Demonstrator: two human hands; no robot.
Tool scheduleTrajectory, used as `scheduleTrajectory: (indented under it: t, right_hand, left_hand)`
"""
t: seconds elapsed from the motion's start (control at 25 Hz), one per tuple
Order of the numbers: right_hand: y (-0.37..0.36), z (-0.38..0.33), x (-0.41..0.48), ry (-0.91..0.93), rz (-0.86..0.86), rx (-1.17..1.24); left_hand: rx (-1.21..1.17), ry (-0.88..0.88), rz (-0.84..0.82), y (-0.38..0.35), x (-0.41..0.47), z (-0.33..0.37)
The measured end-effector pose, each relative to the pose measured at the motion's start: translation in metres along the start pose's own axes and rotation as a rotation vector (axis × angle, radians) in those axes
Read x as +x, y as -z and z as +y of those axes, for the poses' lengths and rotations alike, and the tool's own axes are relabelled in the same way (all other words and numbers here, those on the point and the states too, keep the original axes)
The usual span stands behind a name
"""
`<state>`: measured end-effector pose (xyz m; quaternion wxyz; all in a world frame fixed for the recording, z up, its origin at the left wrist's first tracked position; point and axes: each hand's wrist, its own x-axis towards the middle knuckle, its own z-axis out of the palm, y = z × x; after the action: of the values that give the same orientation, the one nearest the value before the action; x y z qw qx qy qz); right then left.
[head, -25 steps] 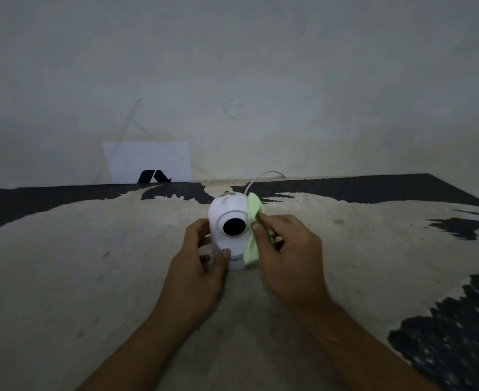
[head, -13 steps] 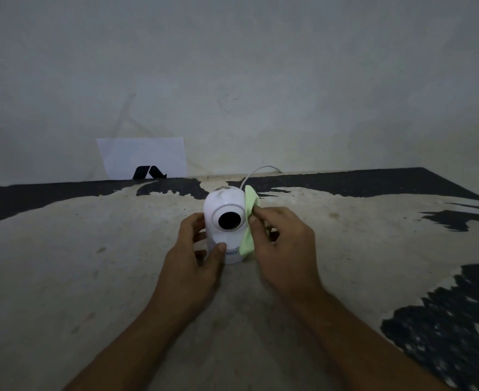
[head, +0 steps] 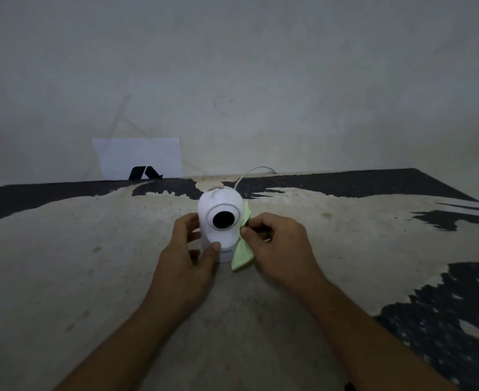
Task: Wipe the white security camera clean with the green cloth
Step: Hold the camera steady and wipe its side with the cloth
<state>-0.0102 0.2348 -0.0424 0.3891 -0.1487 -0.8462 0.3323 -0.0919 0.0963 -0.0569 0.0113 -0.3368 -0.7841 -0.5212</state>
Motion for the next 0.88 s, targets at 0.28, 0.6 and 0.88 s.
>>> scheduleTrajectory:
  t: [0.28, 0.6, 0.88]
  right_hand:
    - [0.002, 0.002, 0.000, -0.109, -0.113, 0.074]
    - [0.004, 0.000, 0.000, -0.234, -0.150, 0.191]
    - [0.004, 0.001, -0.005, -0.186, -0.304, 0.160]
  left_hand:
    - [-0.043, 0.006, -0.012, 0.001, 0.000, 0.002]
    - [-0.066, 0.024, -0.008, 0.001, -0.001, 0.002]
    - [-0.066, 0.023, 0.004, -0.002, -0.002, 0.004]
